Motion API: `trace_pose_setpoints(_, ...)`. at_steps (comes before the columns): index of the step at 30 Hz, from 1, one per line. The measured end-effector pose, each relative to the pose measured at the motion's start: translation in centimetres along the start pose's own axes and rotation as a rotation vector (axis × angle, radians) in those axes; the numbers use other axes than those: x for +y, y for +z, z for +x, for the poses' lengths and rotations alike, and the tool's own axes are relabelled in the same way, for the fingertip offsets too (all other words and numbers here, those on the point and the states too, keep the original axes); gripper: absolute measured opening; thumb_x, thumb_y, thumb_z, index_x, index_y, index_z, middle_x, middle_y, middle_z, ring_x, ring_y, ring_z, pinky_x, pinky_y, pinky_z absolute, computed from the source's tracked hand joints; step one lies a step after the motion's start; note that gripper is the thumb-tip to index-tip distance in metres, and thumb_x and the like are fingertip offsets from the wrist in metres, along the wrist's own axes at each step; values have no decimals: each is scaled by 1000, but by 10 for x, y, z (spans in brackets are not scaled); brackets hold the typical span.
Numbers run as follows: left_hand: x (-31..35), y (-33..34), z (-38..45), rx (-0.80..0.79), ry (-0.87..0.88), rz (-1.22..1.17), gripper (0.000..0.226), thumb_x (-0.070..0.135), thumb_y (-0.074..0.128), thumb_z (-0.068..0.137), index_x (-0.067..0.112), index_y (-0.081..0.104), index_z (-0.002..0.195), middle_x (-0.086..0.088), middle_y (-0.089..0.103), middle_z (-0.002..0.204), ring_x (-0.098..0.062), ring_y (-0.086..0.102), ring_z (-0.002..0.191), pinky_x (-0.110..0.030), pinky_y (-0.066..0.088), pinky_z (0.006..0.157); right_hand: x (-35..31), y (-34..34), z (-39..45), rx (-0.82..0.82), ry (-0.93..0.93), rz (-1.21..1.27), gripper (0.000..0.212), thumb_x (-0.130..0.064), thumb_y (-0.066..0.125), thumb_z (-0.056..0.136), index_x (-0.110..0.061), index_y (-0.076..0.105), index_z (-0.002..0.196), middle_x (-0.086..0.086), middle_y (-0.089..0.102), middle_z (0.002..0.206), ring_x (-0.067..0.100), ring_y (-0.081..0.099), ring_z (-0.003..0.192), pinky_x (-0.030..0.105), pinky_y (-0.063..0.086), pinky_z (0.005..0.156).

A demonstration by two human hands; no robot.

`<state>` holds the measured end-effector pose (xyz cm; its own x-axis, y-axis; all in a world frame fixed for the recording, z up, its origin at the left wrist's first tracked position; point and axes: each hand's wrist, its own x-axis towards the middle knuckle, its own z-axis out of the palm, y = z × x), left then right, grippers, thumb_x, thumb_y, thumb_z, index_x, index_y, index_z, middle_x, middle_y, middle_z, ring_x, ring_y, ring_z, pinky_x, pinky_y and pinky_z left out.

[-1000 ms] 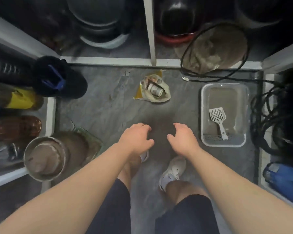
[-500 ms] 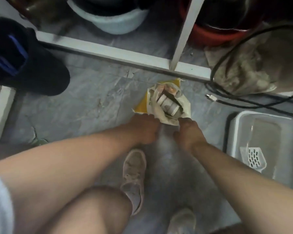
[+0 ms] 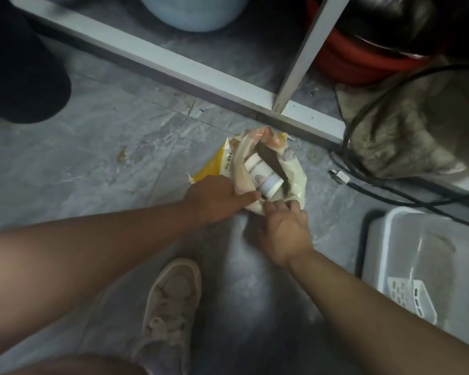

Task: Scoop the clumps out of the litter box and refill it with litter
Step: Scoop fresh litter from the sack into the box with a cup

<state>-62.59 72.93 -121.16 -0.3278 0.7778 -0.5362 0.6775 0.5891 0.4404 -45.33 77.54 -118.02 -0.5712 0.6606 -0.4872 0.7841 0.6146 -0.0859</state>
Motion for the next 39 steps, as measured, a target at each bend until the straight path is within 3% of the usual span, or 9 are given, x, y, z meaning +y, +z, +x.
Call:
trace_pose_setpoints(4, 1, -2, 3, 40, 2, -46, 84, 94, 35, 74, 16, 65, 69, 2, 68, 79, -20, 65, 84, -37, 54, 77, 1, 0, -2, 1, -49, -23, 50, -47, 49, 88, -21, 54, 130, 3, 53, 132, 31, 39, 120, 41, 33, 97)
trace_pose_setpoints(7, 3, 1, 12, 55, -22, -88, 88, 90, 30, 65, 17, 72, 91, -2, 71, 97, -23, 66, 97, -38, 53, 83, 3, -6, -3, -34, -95, -66, 55, -48, 44, 87, -22, 52, 135, 4, 53, 133, 32, 39, 121, 40, 34, 97)
trace_pose_setpoints(10, 6, 5, 16, 54, -45, -99, 85, 79, 31, 64, 16, 71, 105, -7, 70, 109, -27, 65, 104, -35, 46, 77, 8, -13, 5, -17, -109, 5, 48, -44, 40, 90, -22, 59, 128, 4, 55, 129, 32, 42, 118, 39, 35, 98)
trace_pose_setpoints(14, 1, 5, 15, 70, -32, -115, 69, 69, 36, 75, 16, 70, 102, -8, 69, 105, -28, 63, 99, -33, 41, 73, 9, -20, 27, 177, -132, 178, 37, -22, 46, 91, -12, 66, 121, 10, 60, 120, 32, 49, 111, 39, 43, 99)
trace_pose_setpoints(17, -2, 6, 14, 73, -44, -124, 67, 67, 33, 71, 16, 69, 98, -7, 68, 101, -29, 63, 95, -34, 41, 72, 4, -24, 49, 194, -160, 179, 26, -5, 52, 87, -6, 64, 110, 14, 59, 115, 38, 54, 108, 43, 48, 93)
trace_pose_setpoints(22, -5, 5, 13, 62, -45, -132, 57, 64, 36, 74, 17, 66, 84, 1, 61, 77, -26, 61, 82, -33, 41, 67, -14, -41, 82, 23, -212, -60, 62, -21, 60, 90, -17, 38, 147, 17, 34, 143, 40, 56, 110, 45, 51, 92)
trace_pose_setpoints(26, -8, 3, 12, 39, -56, -139, 53, 62, 41, 83, 17, 68, 77, 0, 66, 68, -19, 64, 71, -30, 37, 58, -25, -46, 101, -92, -135, -230, 69, -25, 56, 95, -23, 23, 157, 22, 9, 157, 43, 48, 127, 52, 48, 101)
trace_pose_setpoints(34, -3, -4, 6, -2, -83, -197, 46, 56, 48, 87, 16, 63, 67, -1, 64, 62, -12, 62, 59, -28, 36, 56, -14, -35, 81, -48, -74, -257, 44, -18, 50, 97, -15, 40, 140, 22, 52, 125, 39, 58, 115, 42, 49, 91)
trace_pose_setpoints(39, -1, -15, 6, 87, -26, -112, 49, 71, 51, 74, 22, 58, 67, 3, 61, 74, -23, 64, 81, -31, 42, 67, -14, -36, 79, 4, -104, -222, 36, -16, 52, 95, -14, 46, 131, 20, 59, 117, 37, 62, 108, 40, 50, 88)
